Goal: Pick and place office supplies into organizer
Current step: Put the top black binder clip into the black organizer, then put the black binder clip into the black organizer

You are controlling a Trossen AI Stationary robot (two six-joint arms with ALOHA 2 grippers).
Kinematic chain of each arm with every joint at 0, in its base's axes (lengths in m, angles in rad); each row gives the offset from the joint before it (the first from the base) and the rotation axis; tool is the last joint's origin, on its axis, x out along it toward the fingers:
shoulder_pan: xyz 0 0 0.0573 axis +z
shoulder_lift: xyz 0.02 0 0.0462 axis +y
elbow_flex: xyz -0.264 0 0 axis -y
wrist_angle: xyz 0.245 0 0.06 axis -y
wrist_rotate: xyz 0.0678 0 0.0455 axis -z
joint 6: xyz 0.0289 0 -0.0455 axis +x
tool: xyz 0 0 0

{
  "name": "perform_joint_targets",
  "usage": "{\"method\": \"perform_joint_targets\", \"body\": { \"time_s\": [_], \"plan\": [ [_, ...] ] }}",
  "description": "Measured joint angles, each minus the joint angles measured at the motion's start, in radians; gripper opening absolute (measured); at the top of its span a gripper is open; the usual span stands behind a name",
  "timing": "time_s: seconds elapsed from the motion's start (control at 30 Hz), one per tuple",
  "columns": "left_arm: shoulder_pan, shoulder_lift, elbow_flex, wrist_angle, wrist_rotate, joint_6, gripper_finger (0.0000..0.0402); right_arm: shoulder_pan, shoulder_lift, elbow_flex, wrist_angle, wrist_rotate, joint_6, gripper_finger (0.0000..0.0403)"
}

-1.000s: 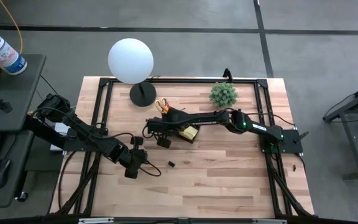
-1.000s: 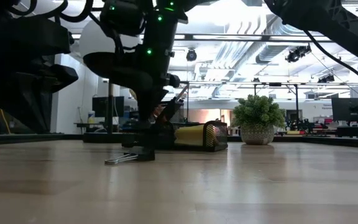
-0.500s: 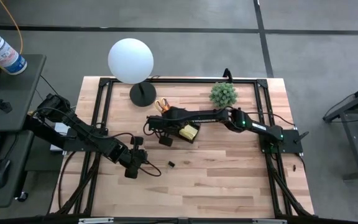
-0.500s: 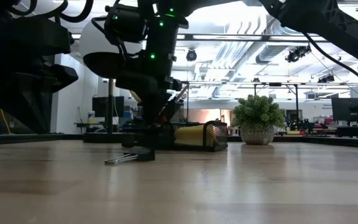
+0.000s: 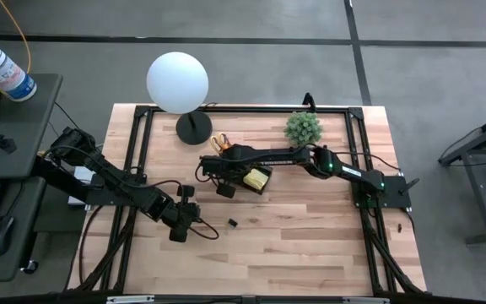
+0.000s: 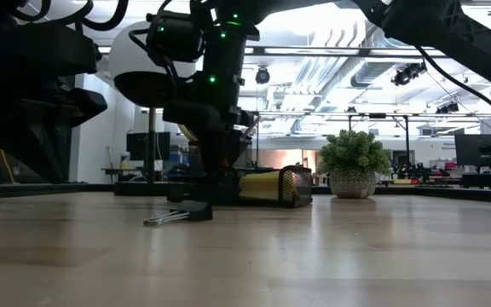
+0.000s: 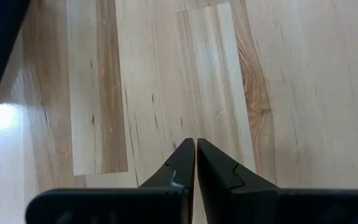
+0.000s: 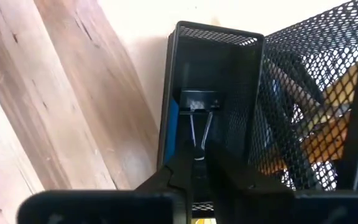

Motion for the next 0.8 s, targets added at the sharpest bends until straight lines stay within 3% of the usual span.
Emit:
{"method": "perform_joint_targets", "body": {
  "time_s": [0.33,0.8],
  "plan": [
    [0.0,0.0,0.0,0.0,0.0,0.0,0.0008,0.013,0.0,0.001,-0.003,0.036,0.004,0.0052],
    [0.0,0.0,0.0,-0.006,-0.001,0.0,0.0007,0.164,-0.028,0.003,-0.094,0.075,0.116,0.002]
  ]
}}
